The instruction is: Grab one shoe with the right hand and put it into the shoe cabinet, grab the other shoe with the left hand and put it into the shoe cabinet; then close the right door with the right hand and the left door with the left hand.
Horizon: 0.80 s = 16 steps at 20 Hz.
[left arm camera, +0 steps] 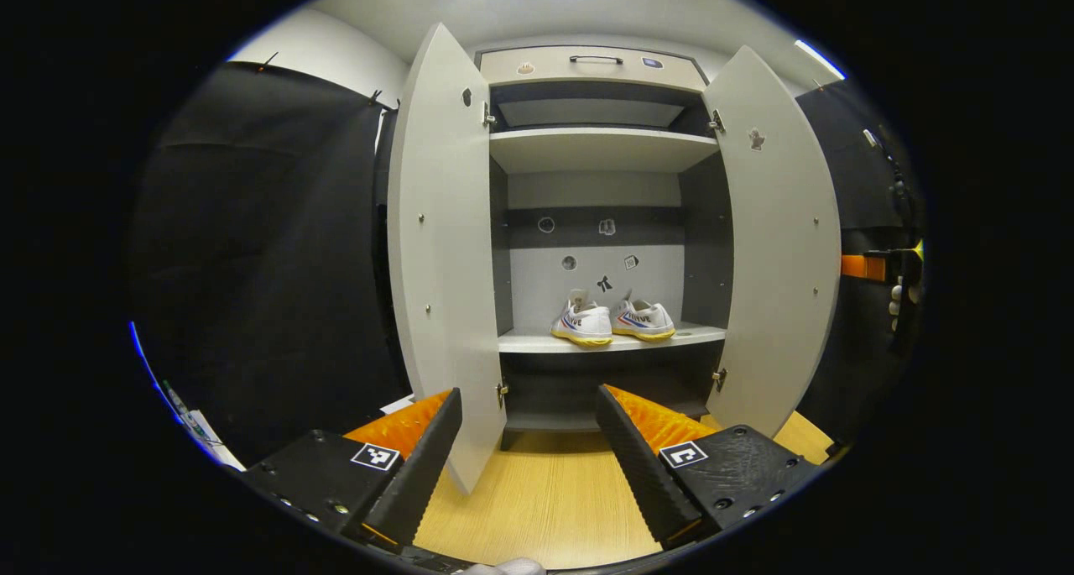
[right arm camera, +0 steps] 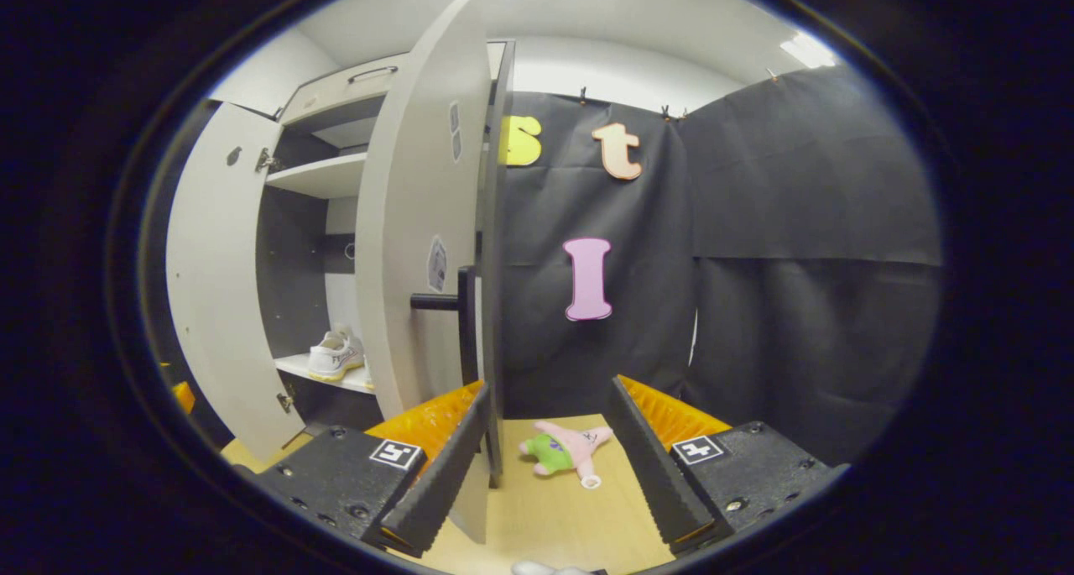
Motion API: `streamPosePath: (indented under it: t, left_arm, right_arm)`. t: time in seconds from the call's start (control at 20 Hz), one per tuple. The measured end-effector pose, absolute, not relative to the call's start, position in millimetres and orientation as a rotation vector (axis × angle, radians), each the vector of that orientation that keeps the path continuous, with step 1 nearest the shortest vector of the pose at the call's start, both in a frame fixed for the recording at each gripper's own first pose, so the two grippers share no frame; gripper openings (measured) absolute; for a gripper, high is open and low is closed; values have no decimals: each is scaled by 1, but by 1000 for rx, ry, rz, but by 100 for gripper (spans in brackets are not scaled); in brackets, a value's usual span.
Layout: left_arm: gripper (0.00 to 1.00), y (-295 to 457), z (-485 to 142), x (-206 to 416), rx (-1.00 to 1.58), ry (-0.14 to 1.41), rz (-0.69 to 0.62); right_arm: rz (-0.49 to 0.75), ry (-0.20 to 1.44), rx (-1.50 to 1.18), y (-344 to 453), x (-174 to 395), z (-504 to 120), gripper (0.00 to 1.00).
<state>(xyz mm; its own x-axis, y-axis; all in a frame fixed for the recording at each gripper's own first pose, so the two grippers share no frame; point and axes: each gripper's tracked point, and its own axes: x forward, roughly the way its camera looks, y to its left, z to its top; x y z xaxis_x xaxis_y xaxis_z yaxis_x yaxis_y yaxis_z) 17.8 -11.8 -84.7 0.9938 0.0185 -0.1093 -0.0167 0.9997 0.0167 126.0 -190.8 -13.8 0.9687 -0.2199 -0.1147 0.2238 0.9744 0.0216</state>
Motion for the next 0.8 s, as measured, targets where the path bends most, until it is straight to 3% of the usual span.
streamPosePath:
  t: [0.6,0.7,0.8]
  left_arm:
    - [96,9,-86,8,30,124,36]
    - [96,17,-87,5,32,128,49]
    - [96,26,-87,3,37,129,62]
  right_arm:
    - [16,106,50,-68,165,-13,94]
    - [43,115,71,-53,172,-13,89]
    - [34,93,84,-49,171,-6,96]
